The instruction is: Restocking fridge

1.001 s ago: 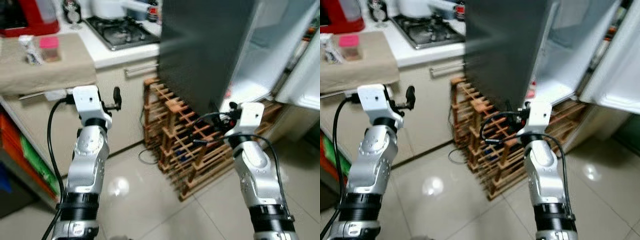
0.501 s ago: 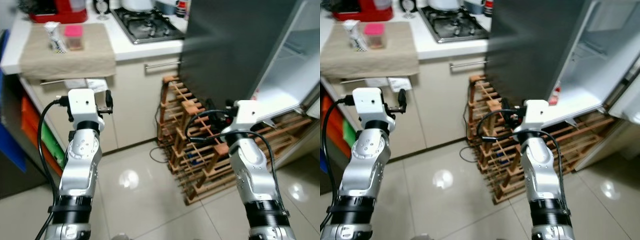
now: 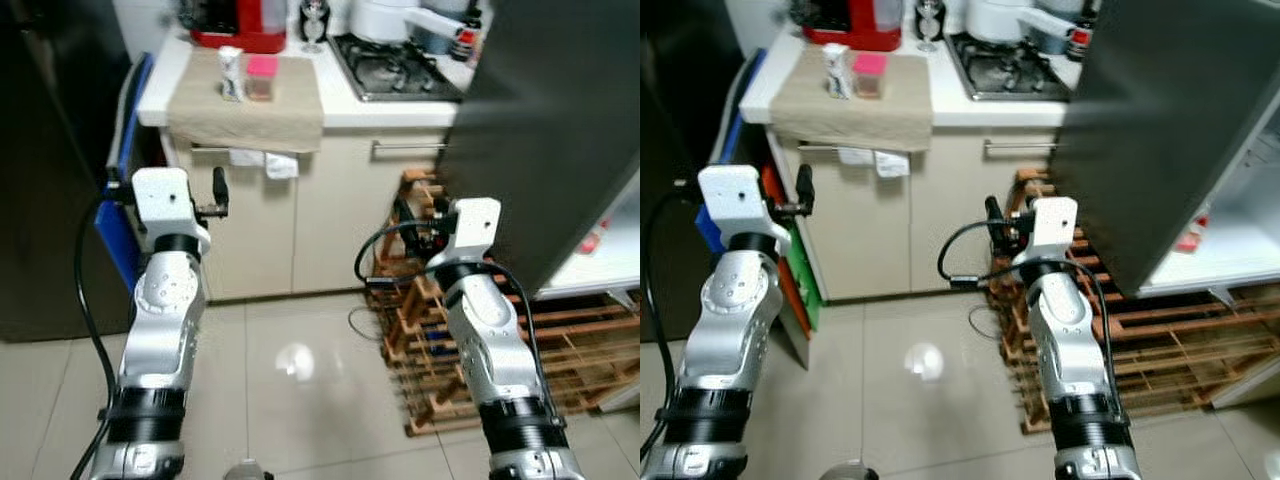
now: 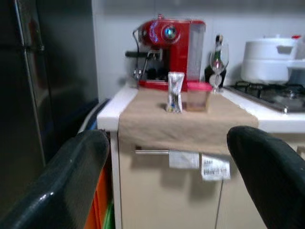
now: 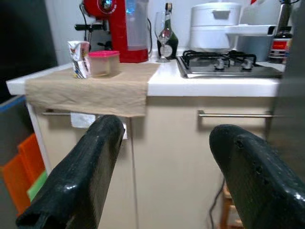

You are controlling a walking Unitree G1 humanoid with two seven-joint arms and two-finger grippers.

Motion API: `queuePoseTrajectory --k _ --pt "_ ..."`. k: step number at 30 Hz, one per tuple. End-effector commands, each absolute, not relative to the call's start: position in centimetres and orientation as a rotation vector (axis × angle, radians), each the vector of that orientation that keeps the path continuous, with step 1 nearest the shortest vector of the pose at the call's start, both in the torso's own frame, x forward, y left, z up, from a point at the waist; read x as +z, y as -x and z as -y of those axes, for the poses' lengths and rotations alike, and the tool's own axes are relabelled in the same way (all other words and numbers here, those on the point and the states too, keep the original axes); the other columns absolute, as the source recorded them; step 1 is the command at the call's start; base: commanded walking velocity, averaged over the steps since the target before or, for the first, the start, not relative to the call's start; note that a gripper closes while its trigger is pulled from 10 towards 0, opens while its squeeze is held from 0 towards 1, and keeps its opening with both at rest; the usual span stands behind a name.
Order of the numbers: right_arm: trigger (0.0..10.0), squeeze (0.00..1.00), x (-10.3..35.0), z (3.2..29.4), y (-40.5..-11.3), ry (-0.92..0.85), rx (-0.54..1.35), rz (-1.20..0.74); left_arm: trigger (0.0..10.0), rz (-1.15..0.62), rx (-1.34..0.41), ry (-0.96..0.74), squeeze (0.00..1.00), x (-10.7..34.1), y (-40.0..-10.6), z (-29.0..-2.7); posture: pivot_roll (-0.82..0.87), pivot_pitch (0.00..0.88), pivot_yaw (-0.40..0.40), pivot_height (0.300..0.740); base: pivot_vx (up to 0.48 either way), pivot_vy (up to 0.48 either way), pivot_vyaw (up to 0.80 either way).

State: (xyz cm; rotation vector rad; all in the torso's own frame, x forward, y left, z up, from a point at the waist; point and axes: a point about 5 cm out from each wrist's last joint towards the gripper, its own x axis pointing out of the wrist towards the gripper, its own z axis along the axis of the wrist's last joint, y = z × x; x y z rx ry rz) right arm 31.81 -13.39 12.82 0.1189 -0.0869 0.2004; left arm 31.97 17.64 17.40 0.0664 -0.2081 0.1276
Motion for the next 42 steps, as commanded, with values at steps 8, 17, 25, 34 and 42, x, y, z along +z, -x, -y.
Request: queuePoseTrajectory --k 8,17,25,34,42 --pt "10.0 0.00 13.2 14.3 -31.9 -0.103 0.159 0.108 10.0 0.221 0.080 -0.054 0.00 18.4 -33.2 -16.7 -0.01 0.000 -0.017 0.740 0.480 0.000 0.00" --pt "10.0 0.00 13.1 14.1 -31.8 -0.085 0.171 0.113 10.0 0.217 0.072 -0.044 0.00 18.3 -33.5 -16.3 -0.03 0.000 -0.020 0.740 0.480 0.000 0.05" --pt "10.0 0.00 12.8 14.5 -31.6 -0.092 0.148 0.100 10.0 0.200 0.042 -0.054 0.00 18.1 -33.4 -16.1 -0.02 0.000 -0.020 0.740 0.479 0.000 0.49" --pt "10.0 0.00 12.9 14.0 -31.6 -0.102 0.152 0.106 10.0 0.215 -0.008 -0.034 0.00 18.6 -33.6 -15.4 -0.02 0.000 -0.010 0.740 0.462 0.000 0.00" --pt "10.0 0.00 12.9 14.1 -31.4 -0.096 0.152 0.109 10.0 0.201 0.016 -0.021 0.00 18.6 -33.9 -15.9 -0.03 0.000 -0.003 0.740 0.454 0.000 0.00"
